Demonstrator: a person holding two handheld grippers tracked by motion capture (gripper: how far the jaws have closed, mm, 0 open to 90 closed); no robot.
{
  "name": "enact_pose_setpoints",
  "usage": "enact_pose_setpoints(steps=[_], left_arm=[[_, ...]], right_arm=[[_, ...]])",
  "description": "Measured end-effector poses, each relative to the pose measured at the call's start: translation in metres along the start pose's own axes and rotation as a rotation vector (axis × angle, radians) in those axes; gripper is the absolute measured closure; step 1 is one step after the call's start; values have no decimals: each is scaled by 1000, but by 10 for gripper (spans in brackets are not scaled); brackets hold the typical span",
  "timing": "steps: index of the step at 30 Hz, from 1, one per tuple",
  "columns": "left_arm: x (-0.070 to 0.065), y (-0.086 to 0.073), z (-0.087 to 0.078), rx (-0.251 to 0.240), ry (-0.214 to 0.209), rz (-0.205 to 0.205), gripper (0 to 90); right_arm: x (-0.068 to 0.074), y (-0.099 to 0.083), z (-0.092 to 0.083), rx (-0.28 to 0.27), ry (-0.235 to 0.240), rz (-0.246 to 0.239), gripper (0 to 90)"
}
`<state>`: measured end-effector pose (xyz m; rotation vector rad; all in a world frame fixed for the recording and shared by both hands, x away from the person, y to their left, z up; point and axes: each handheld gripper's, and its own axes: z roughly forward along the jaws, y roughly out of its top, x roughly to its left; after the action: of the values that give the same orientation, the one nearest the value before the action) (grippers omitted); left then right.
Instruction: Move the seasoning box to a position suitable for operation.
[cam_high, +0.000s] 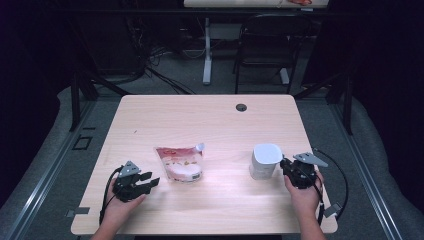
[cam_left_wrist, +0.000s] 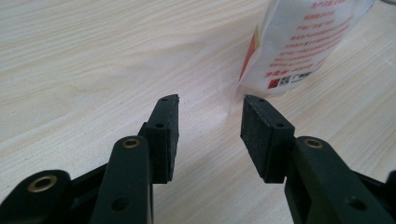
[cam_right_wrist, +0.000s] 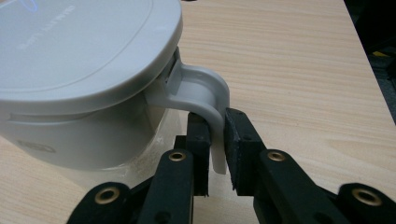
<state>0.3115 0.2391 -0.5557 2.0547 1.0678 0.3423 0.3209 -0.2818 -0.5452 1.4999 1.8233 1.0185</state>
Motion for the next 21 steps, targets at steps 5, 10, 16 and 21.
enact_pose_setpoints(steps=[5,10,16,21], left_arm=[[1,0,-1,-2,2,2,573],[2,0,-2,-5,0,-1,573],[2,0,-3,-8,4,-11,572],[2,0,-4,-7,5,-7,572]], right_arm=[[2,0,-2,7,-4,-30,819],[9,-2,-7,19,11,-81,830],[17,-5,-13,26,32,-105,833],[24,-7,-19,34,61,-145,833]])
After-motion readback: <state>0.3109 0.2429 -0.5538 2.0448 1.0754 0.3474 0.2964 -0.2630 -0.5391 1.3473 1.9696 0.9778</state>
